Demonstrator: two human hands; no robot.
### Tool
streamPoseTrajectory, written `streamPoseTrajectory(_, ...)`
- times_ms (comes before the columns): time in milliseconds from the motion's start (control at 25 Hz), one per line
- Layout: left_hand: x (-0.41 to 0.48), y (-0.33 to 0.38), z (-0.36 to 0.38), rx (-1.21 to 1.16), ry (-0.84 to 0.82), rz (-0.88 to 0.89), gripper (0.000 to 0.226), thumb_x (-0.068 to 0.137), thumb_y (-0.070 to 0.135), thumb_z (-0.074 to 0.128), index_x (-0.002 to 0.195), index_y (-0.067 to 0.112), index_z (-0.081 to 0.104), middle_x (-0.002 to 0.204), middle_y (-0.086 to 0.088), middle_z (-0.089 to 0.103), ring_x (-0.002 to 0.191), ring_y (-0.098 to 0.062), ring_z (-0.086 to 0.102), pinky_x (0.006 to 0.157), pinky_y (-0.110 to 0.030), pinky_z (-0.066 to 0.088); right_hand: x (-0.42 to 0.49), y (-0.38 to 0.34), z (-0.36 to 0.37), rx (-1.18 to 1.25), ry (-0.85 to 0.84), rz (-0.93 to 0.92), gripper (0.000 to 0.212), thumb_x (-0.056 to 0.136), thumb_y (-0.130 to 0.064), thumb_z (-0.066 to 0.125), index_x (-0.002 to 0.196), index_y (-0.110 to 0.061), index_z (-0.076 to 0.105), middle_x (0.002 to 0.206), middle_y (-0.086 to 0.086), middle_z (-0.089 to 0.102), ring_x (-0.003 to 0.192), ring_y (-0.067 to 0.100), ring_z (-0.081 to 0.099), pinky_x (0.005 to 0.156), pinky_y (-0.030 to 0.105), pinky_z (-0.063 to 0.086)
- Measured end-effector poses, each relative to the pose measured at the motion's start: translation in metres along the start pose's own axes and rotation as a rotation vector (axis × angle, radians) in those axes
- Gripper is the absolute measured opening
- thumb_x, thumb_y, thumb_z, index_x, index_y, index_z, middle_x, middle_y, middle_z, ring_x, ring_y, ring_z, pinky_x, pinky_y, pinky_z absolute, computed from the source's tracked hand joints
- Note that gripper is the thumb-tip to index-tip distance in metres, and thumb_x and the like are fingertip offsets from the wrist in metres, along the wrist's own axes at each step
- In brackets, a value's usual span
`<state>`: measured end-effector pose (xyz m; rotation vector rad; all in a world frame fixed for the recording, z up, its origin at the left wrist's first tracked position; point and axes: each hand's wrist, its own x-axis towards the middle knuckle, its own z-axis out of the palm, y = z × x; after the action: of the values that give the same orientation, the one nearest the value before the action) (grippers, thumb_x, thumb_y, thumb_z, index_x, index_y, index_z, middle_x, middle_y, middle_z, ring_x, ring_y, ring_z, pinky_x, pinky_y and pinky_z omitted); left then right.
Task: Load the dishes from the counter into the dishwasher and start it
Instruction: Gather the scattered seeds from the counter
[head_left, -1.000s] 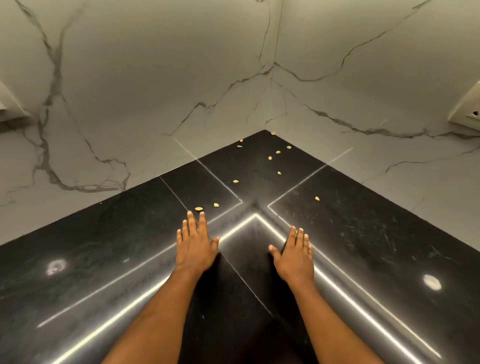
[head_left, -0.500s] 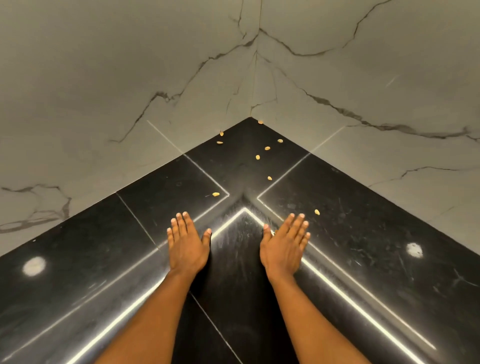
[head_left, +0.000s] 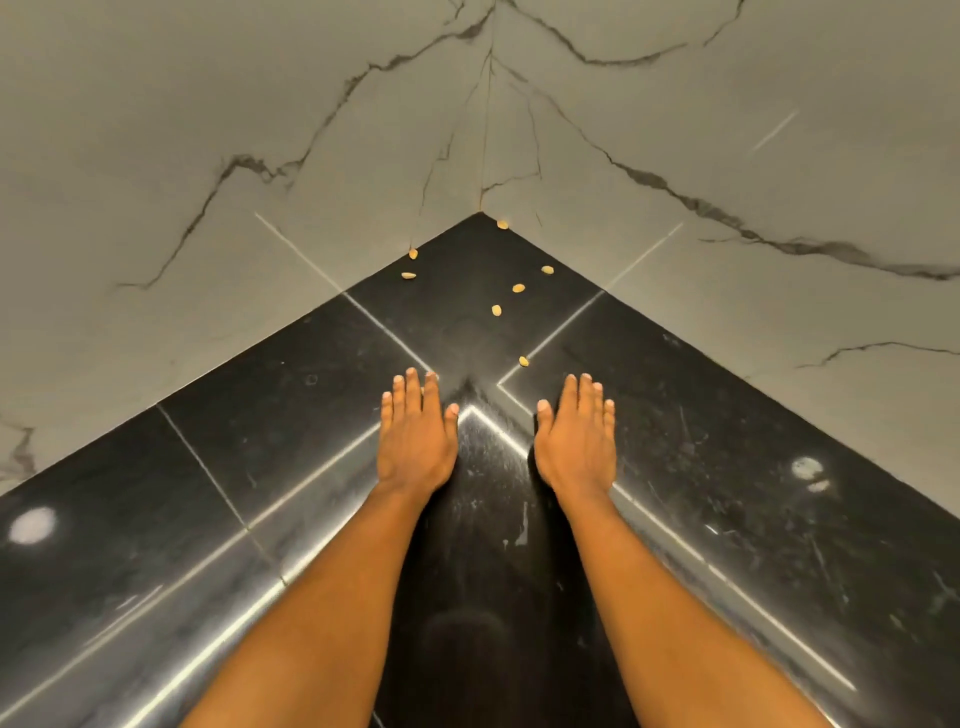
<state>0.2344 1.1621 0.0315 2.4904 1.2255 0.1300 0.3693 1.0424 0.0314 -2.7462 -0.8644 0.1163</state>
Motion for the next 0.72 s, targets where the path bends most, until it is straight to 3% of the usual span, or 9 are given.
streamPoseTrajectory(160,0.028,0.016,0.006,0.011,0.021,0.071,0.058,0.107,0.038,0.022,0.157,0.013,0.007,0.165,-0.012,0.002,0.152,-0.025,-0.002,0.122,-0.038,-0.002,0.021,-0.028,0.011,-0.031,-0.018,-0.152,0.064,0.102,-0.047,0.021,0.154,-0.012,0.011,0.162,0.008,0.01,0.15,0.023,0.003,0.122,0.04,0.002)
streamPoseTrajectory(360,0.059,0.025,0.003,-0.202,0.042,0.086,0.059,0.105,0.037,0.032,0.157,0.015,0.013,0.165,-0.01,-0.001,0.152,-0.023,-0.001,0.122,-0.036,-0.001,0.07,-0.053,0.019,0.117,0.038,-0.008,0.069,0.101,-0.052,0.02,0.154,-0.01,0.014,0.161,0.012,0.013,0.15,0.025,0.004,0.122,0.041,0.003)
streamPoseTrajectory(600,0.124,-0.001,-0.02,-0.39,0.183,-0.085,0.058,0.104,0.039,0.038,0.155,0.014,0.025,0.162,-0.01,0.02,0.151,-0.023,0.014,0.123,-0.037,0.006,0.159,-0.036,0.005,0.382,-0.015,-0.027,0.069,0.101,-0.052,0.023,0.153,-0.008,0.018,0.16,0.01,0.018,0.149,0.022,0.009,0.121,0.037,0.003)
streamPoseTrajectory(720,0.165,-0.012,-0.029,-0.423,0.175,-0.088,0.057,0.104,0.038,0.042,0.153,0.013,0.029,0.159,-0.008,0.029,0.149,-0.025,0.021,0.122,-0.039,0.012,0.21,-0.025,0.006,0.372,-0.062,-0.121,0.059,0.103,-0.043,0.028,0.15,-0.007,0.029,0.156,0.011,0.03,0.146,0.024,0.022,0.121,0.039,0.01)
